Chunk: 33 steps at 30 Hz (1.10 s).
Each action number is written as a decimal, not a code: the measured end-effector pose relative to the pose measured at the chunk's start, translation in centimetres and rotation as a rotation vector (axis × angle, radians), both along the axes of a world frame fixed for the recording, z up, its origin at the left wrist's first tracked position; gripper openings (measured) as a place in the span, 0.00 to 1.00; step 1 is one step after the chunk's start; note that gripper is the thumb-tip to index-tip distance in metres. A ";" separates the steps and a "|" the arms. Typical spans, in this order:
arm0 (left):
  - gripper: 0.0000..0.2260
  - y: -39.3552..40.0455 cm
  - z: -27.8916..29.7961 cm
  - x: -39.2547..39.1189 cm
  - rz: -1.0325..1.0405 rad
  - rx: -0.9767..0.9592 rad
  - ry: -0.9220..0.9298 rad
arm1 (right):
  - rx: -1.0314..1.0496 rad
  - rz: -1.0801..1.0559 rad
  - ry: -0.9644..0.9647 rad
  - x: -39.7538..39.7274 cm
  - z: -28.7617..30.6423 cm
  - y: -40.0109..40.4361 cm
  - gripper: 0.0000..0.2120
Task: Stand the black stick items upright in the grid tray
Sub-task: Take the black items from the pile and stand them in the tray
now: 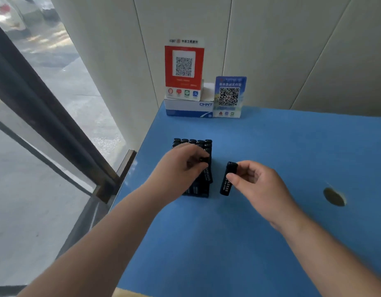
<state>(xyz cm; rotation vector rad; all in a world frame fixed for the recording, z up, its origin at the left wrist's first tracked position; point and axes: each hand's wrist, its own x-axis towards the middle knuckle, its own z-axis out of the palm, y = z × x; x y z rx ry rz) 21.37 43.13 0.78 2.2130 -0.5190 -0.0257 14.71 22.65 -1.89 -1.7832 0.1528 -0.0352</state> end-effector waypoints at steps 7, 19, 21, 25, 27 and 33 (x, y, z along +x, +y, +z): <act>0.06 0.3 -0.7 1.9 -0.305 0.192 -0.171 | 0.010 -0.226 -0.029 -1.5 -1.4 2.0 0.07; 0.04 -0.5 -0.7 2.7 -0.374 0.321 -0.177 | -0.025 -0.338 -0.025 -2.2 -2.0 3.9 0.07; 0.05 -0.6 -0.6 2.8 -0.396 0.364 -0.171 | -0.054 -0.316 -0.037 -2.1 -1.9 3.9 0.07; 0.06 0.1 -0.8 2.9 -0.421 0.303 -0.200 | -0.093 -0.268 -0.067 -1.5 -2.2 4.3 0.08; 0.07 0.6 -0.9 2.9 -0.431 0.263 -0.207 | -0.091 -0.235 -0.081 -1.1 -2.6 4.8 0.10; 0.12 1.2 -1.0 2.8 -0.450 0.274 -0.170 | -0.251 -0.236 -0.145 -0.8 -4.1 5.8 0.08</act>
